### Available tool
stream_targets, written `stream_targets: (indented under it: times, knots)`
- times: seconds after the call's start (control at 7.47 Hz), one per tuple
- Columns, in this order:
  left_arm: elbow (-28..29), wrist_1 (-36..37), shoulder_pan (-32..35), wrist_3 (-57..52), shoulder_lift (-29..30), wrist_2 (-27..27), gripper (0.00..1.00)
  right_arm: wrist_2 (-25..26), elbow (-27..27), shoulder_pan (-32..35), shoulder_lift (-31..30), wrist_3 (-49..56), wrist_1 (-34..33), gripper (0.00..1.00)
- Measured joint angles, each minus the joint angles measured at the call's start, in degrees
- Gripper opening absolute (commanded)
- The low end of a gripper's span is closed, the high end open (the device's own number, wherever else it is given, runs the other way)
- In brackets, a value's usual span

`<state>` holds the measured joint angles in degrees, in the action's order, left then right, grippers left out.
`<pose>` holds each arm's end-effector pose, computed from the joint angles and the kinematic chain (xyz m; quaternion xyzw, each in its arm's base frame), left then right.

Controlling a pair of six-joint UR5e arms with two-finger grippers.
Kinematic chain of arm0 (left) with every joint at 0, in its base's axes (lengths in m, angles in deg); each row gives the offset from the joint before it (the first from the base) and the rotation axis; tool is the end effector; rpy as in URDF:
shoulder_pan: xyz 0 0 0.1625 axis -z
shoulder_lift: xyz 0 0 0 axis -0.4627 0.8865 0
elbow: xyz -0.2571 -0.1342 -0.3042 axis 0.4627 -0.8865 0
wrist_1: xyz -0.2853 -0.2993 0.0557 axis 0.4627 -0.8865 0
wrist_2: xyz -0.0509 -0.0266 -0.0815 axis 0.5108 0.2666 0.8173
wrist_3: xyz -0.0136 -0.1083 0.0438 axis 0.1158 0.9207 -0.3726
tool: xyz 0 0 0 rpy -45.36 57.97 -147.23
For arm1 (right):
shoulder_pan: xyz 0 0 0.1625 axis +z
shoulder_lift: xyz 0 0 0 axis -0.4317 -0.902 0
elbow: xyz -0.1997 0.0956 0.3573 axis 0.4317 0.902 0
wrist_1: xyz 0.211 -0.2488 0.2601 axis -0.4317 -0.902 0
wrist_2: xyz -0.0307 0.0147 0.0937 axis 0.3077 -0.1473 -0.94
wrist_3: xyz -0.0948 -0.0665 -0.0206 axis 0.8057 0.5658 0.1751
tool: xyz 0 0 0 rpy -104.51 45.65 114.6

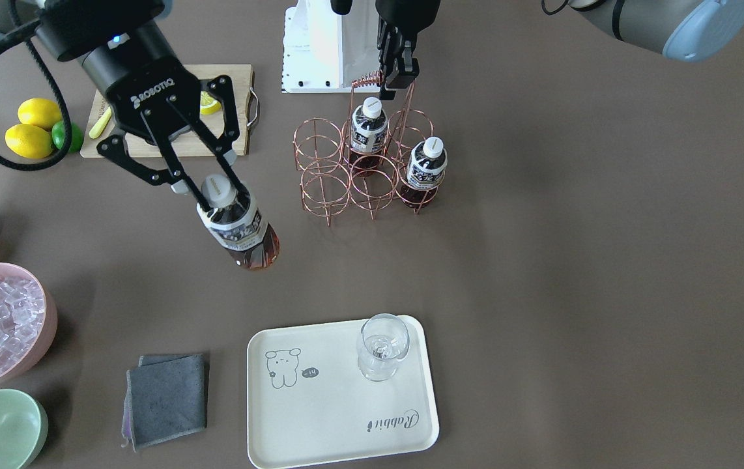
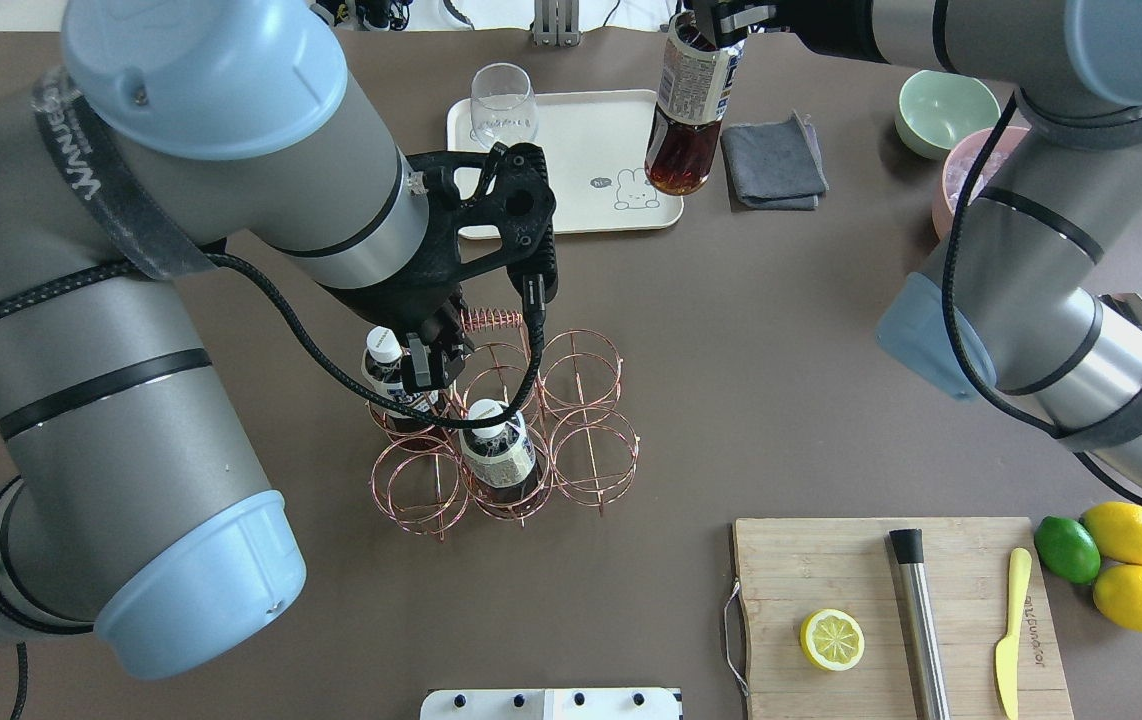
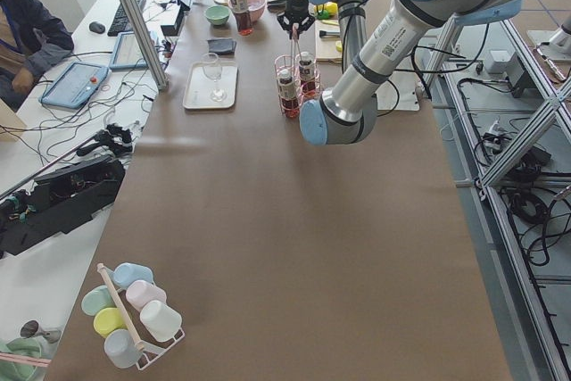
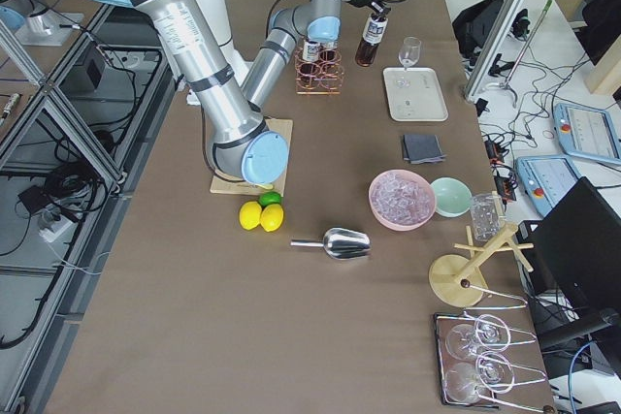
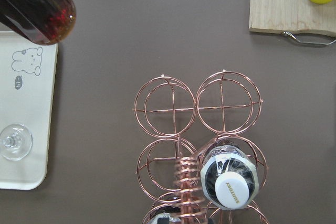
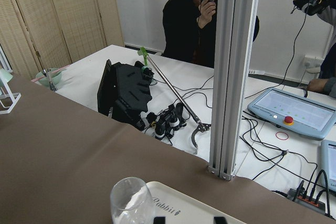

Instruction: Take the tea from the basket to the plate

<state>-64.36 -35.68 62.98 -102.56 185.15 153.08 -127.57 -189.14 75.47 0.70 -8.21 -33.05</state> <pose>0.3958 -0.3892 0.0457 0.3370 0.3040 0.5860 0.6713 -0.2930 -0.5337 0.1170 0.5077 -0.4626 -0.0567 0.7246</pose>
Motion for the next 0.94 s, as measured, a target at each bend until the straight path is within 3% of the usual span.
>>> stream_targets:
  times: [0.4,0.94]
  knots:
    - [-0.18,0.22,2.13,-0.16,0.16,0.03,0.00,0.03,14.95,2.96,2.71,0.63,12.73,0.00]
    - [-0.45,0.76,6.96,-2.81,-0.06,2.36,0.00,3.37,31.96,2.53,10.92,0.34,19.21,0.00]
